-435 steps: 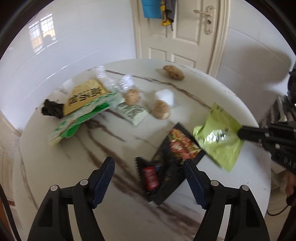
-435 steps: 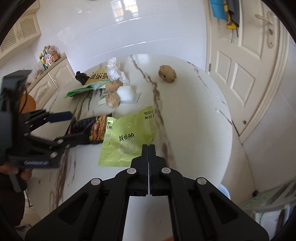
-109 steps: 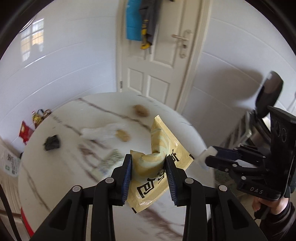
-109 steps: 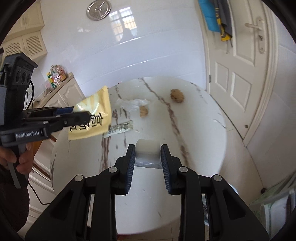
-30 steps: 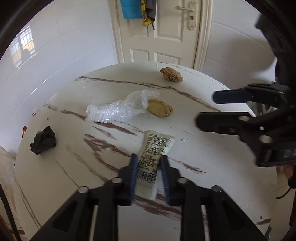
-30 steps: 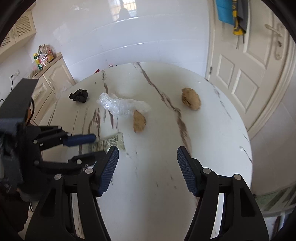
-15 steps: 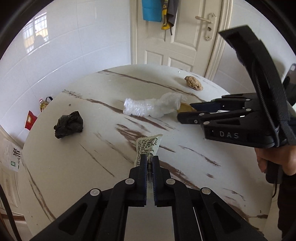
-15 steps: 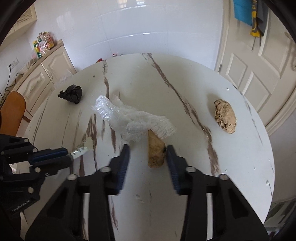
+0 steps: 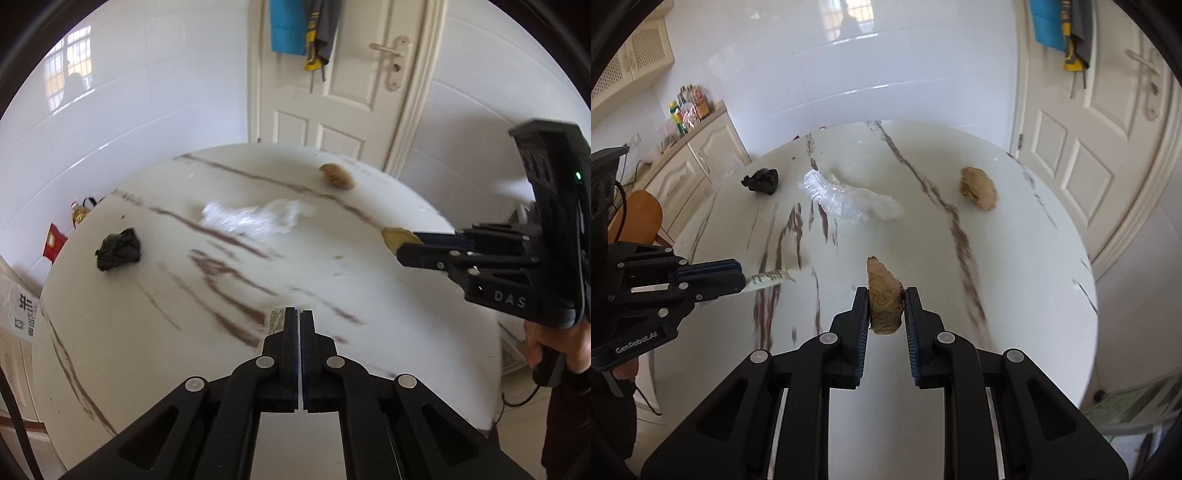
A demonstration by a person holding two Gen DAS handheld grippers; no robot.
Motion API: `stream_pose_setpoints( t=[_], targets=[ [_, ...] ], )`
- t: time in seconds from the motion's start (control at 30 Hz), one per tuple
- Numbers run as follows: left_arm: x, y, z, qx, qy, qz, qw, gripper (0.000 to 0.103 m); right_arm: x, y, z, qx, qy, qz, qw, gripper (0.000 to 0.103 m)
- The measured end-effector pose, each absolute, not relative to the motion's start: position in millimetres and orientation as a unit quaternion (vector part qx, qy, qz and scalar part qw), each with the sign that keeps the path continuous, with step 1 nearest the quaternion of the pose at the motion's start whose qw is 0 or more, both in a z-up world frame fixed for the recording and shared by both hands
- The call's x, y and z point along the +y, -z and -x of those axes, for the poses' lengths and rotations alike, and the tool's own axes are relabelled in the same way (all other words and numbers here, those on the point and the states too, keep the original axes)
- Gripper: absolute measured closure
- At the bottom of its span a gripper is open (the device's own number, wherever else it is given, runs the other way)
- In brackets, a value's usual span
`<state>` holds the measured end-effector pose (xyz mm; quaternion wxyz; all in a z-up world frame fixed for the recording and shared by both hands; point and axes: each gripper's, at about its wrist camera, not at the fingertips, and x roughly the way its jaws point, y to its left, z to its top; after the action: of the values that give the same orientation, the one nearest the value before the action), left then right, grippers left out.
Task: Collect trash
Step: 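Lift the sachet and bread piece up from the table with both grippers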
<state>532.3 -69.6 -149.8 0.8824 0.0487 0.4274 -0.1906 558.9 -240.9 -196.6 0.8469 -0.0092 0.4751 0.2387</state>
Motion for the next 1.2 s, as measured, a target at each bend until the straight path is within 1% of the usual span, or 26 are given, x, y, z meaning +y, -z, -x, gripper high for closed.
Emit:
stream_pose_setpoints(
  t=[0.13, 0.23, 0.3, 0.4, 0.57, 0.63, 0.67, 0.7, 0.8, 0.93, 1.2],
  targets=[
    [-91, 139, -512, 0.426, 0.206, -0.056, 0.879, 0.103, -270, 183, -529, 0.464, -0.231, -0.007, 0.855, 0.085],
    [-97, 150, -506, 0.435, 0.176, -0.082, 0.879, 0.093, -282, 178, -511, 0.462, -0.228, -0.012, 0.857, 0.085],
    [-96, 164, -506, 0.443, 0.12, -0.114, 0.881, 0.082, -289, 176, -500, 0.46, -0.227, -0.014, 0.858, 0.085],
    [-89, 179, -514, 0.457, 0.098, -0.108, 0.878, 0.08, -298, 175, -489, 0.457, -0.227, -0.021, 0.86, 0.085],
    [-91, 179, -514, 0.455, 0.107, -0.099, 0.879, 0.081, -304, 175, -482, 0.456, -0.227, -0.031, 0.86, 0.085],
    [-91, 179, -515, 0.453, 0.113, -0.09, 0.88, 0.083, -305, 174, -482, 0.453, -0.227, -0.035, 0.861, 0.085],
    [-89, 181, -515, 0.451, 0.118, -0.088, 0.88, 0.092, -305, 173, -481, 0.453, -0.228, -0.036, 0.861, 0.085],
    [-87, 181, -515, 0.448, 0.12, -0.09, 0.881, 0.096, -305, 174, -481, 0.452, -0.229, -0.037, 0.861, 0.085],
    [-81, 180, -516, 0.444, 0.127, -0.073, 0.884, 0.103, -304, 174, -480, 0.451, -0.231, -0.039, 0.861, 0.085],
    [-81, 171, -510, 0.433, 0.138, -0.048, 0.889, 0.103, -309, 176, -477, 0.451, -0.231, -0.043, 0.861, 0.085],
    [-114, 140, -498, 0.408, 0.174, -0.048, 0.895, 0.103, -329, 177, -468, 0.446, -0.226, -0.06, 0.864, 0.085]
  ],
)
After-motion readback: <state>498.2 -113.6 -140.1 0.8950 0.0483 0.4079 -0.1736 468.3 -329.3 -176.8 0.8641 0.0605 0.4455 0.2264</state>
